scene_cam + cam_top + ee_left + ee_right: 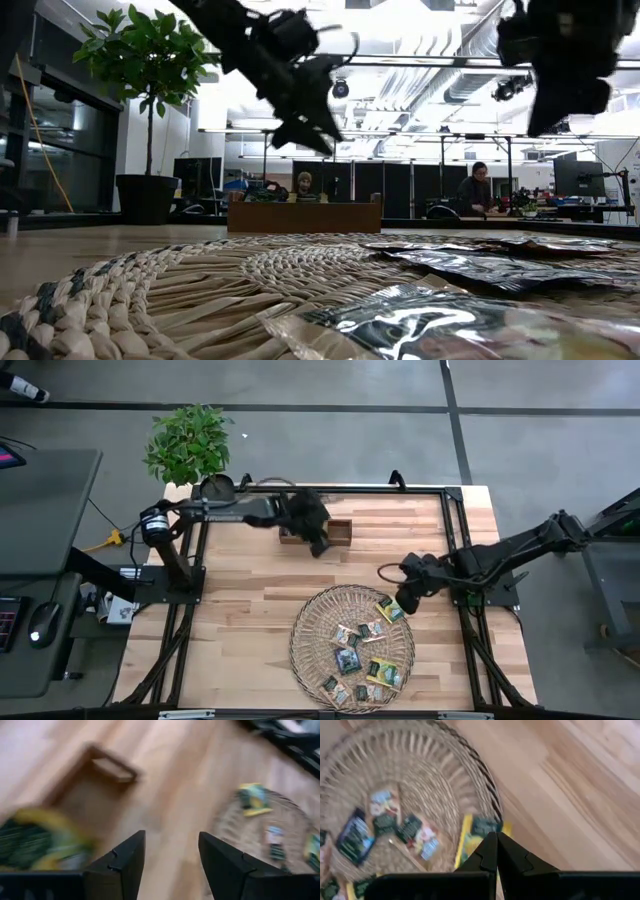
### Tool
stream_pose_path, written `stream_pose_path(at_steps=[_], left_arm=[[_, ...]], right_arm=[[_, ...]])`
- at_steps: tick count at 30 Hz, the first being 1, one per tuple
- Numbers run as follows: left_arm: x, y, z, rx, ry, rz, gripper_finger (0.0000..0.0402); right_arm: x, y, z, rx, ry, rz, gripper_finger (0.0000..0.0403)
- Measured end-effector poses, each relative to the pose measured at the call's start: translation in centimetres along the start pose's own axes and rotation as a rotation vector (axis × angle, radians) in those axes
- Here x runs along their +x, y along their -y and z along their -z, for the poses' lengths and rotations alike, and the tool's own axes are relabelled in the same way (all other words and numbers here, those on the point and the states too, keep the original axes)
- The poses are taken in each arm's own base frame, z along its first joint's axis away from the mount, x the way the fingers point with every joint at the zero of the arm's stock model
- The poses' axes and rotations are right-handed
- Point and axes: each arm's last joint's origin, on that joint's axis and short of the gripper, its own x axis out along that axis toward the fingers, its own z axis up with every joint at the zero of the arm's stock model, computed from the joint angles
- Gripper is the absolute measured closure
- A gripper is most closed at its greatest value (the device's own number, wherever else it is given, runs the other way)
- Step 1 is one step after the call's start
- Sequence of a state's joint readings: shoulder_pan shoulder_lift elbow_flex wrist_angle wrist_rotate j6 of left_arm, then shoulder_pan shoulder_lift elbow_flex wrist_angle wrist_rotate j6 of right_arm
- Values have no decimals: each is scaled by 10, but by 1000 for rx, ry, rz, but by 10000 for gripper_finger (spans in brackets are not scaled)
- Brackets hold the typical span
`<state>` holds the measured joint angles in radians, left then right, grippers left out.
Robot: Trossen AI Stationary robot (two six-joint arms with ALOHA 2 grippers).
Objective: Pick & Place Tea
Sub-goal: Put the yellow tea bag in the middle section of the wooden organizer
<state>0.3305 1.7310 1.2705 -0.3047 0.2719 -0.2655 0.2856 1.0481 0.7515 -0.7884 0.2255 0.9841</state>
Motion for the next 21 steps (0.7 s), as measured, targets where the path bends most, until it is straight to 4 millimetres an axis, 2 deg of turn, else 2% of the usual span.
stream_pose_path(at_steps=[5,8,12,18,21], left_arm=[[12,52,5,59,92,43,220],[26,71,12,48,126,44,220],[49,84,21,-21,130,134,220],[88,92,37,-79,45,176,220],[102,100,32,-70,28,224,220]], right_arm=[[8,2,18,37,-67,-2,403],[20,1,32,56,-73,-54,403],[33,2,49,82,-35,-110,403],[40,3,65,34,27,-137,403],[44,5,71,15,46,-151,403]])
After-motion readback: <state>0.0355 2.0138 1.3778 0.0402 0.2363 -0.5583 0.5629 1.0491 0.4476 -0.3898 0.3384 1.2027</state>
